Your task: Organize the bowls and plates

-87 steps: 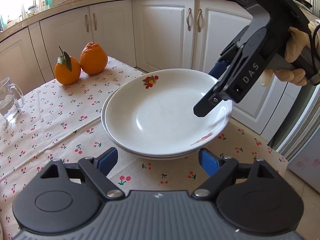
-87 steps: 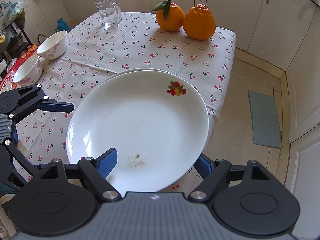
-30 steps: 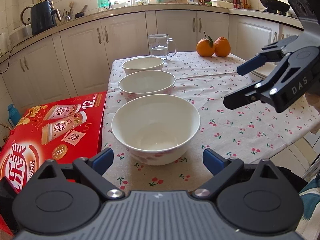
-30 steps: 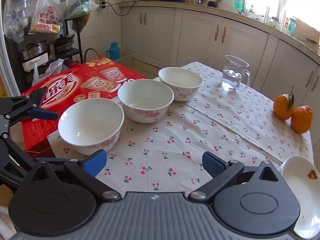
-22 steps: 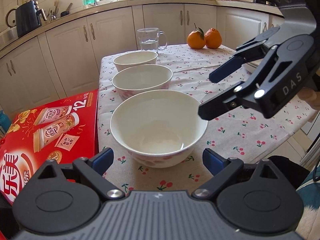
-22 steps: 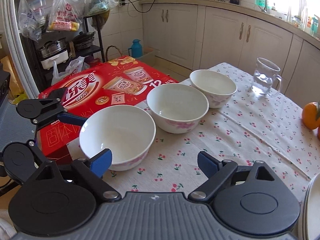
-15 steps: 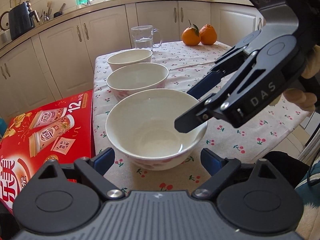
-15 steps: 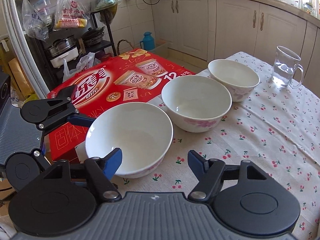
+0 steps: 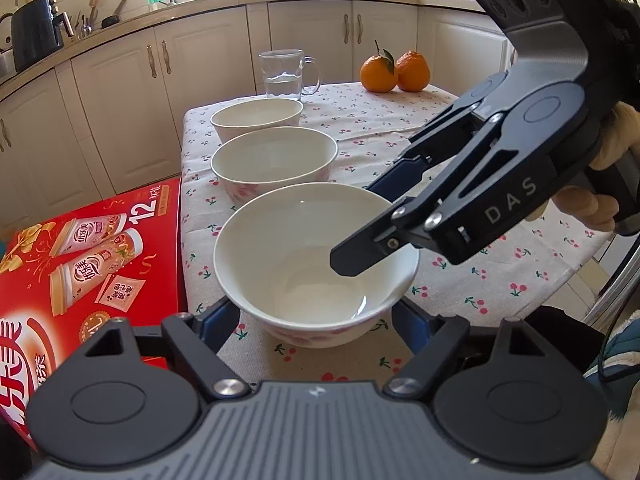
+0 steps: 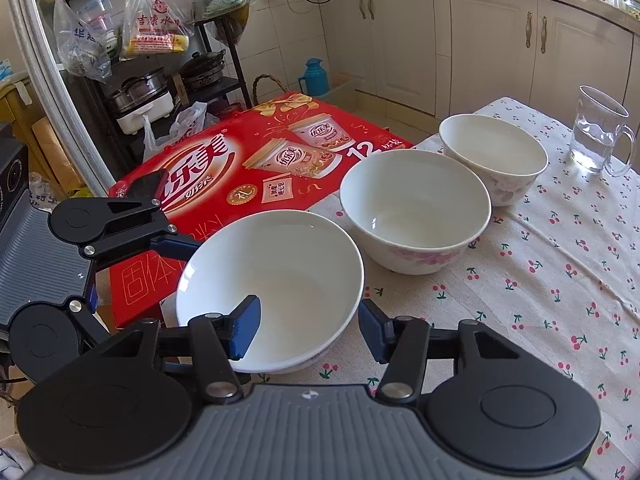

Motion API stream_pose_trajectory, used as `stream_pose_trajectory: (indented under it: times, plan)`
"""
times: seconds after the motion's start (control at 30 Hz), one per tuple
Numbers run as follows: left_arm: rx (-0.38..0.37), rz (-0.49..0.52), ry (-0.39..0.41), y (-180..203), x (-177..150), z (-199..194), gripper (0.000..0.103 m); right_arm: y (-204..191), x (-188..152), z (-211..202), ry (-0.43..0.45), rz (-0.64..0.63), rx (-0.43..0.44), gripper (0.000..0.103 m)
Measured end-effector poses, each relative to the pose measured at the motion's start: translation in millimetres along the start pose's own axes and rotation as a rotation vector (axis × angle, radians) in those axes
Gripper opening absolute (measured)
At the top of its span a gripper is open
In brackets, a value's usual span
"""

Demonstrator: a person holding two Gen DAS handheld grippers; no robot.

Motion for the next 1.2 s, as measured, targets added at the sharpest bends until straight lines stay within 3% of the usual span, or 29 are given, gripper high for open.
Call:
stream_pose_trajectory:
  times: [0.5,1.2]
  plan:
    - [-0.031,0.061,-0.009,23,10,-2,0.082,3,-10,-20,0.006,0.011,-0.014,0.059]
    - [-0.221,0.208,-0.031,115,38,50,0.082,52,-79,-99,-0.015,0.106,-0.221,0.06]
Point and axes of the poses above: each gripper's, at about its wrist camera, not at the fingertips, and z roughly the way its jaws point, y to its right, x to its top, the point moved 5 cm from there along z, roughly the way its jaws point, and after that the axes turned 14 degrees about -z, right-handed, at the moved point
